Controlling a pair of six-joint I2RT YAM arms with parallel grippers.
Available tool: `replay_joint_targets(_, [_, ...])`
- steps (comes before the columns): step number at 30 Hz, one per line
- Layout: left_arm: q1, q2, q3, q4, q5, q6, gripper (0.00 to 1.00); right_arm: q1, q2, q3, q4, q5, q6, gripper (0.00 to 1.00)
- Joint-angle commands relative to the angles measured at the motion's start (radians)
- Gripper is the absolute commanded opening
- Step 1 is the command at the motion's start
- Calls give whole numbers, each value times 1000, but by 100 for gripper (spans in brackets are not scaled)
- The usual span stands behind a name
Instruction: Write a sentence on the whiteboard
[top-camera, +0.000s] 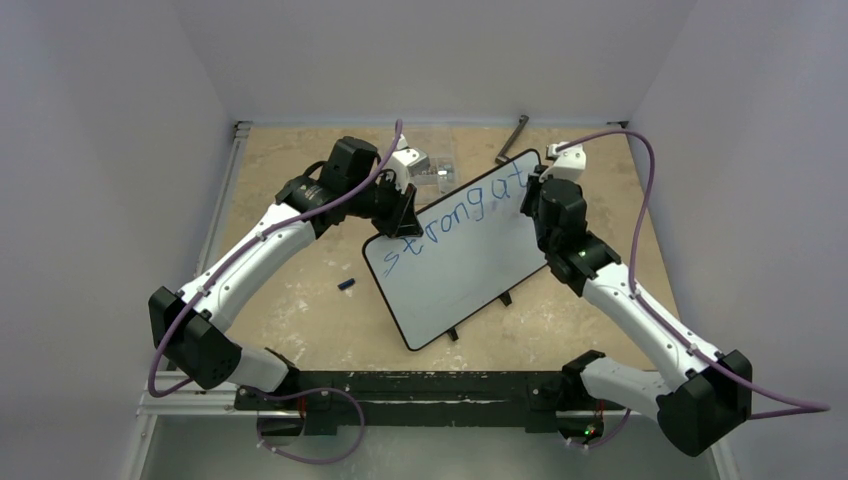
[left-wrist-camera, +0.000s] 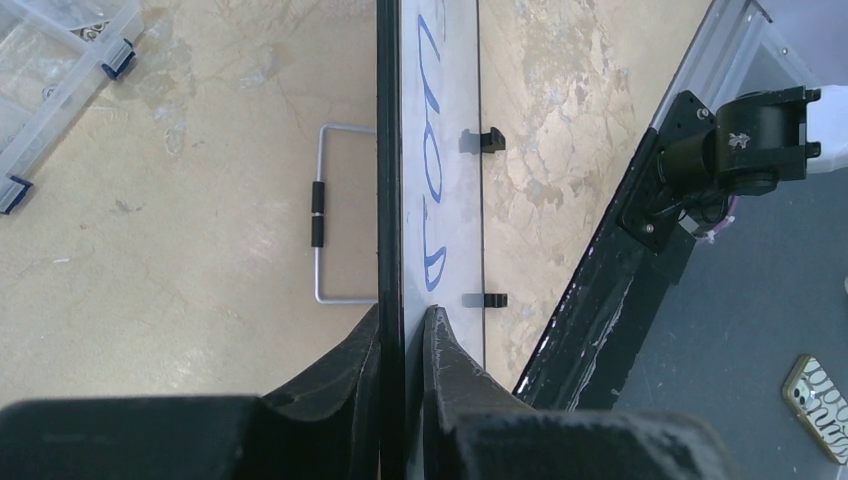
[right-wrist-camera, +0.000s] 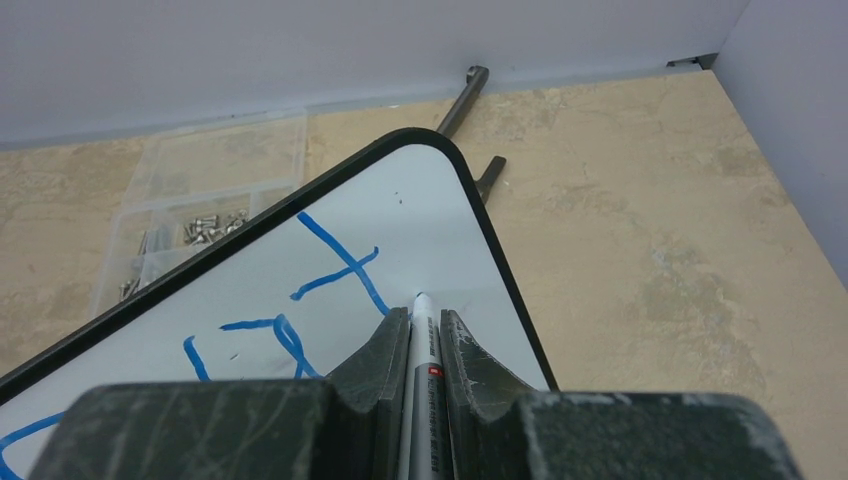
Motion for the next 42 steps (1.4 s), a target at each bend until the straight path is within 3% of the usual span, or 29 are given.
replay_joint_targets(1, [-20,0,-4,-9,-104,159,0,-2,-13,59,31,-8,-11,0])
replay_joint_targets(15, [-30,-34,-12,-8,-134,163,0,-2,-187,55,-119,-86,66,0])
replay_joint_targets(32, [-61,-3,41,-53,-138,109,0,0,-313,-78,-107,-696,121,0])
replay_joint_targets(42, [-61,-57,-25,-46,-212,63,0,33,-287,-128,-50,-829,147,0])
